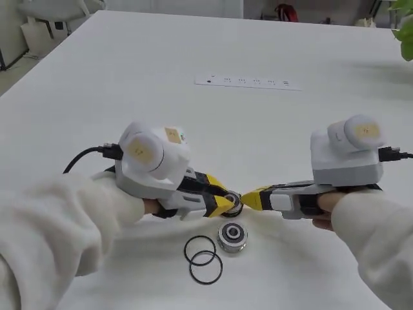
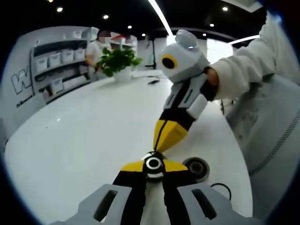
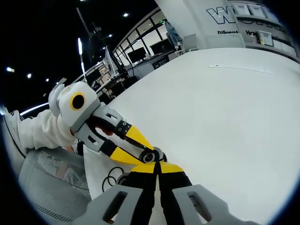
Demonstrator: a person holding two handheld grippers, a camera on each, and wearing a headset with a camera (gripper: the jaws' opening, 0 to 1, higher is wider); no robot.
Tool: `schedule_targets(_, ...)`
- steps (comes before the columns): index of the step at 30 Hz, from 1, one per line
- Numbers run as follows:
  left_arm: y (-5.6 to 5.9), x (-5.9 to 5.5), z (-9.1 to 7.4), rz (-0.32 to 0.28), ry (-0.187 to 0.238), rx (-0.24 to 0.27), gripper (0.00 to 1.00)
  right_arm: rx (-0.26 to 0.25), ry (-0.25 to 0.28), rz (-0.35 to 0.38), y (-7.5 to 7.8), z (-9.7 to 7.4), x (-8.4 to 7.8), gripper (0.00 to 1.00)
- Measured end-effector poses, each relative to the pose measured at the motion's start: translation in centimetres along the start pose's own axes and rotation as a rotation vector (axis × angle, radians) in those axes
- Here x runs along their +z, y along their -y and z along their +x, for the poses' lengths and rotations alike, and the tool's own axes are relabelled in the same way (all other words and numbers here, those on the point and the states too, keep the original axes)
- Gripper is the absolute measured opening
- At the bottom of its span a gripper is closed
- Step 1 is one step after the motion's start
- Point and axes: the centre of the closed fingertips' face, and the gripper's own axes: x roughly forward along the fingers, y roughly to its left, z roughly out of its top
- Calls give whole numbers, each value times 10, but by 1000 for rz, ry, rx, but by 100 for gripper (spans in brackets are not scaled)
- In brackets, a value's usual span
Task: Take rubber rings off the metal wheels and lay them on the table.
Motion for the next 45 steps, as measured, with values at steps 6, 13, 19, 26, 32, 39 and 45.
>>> schedule_targets(6, 0, 0, 0, -1, -1, 3, 14, 1, 0, -4, -1, 0, 1, 0)
schedule_targets(13, 0, 0, 0, -2, -1, 4, 14, 2, -1, -10, -2, 0, 2, 0)
schedule_targets(19, 0, 0, 0, -2, 0, 4, 14, 4, -1, -10, -3, 1, 2, 0)
schedule_targets(26, 0, 0, 0, -1, 0, 5, 14, 6, -1, -12, -3, 1, 3, 0)
schedule_targets(32, 0, 0, -1, 0, 0, 5, 14, 10, 1, -10, -4, 0, 3, 0)
schedule_targets(39, 0, 0, -1, -2, 1, 6, 14, 14, 4, -15, -7, 1, 5, 0)
schedule_targets(45, 0, 0, 0, 1, 1, 8, 14, 23, 7, -19, -10, 1, 6, 0)
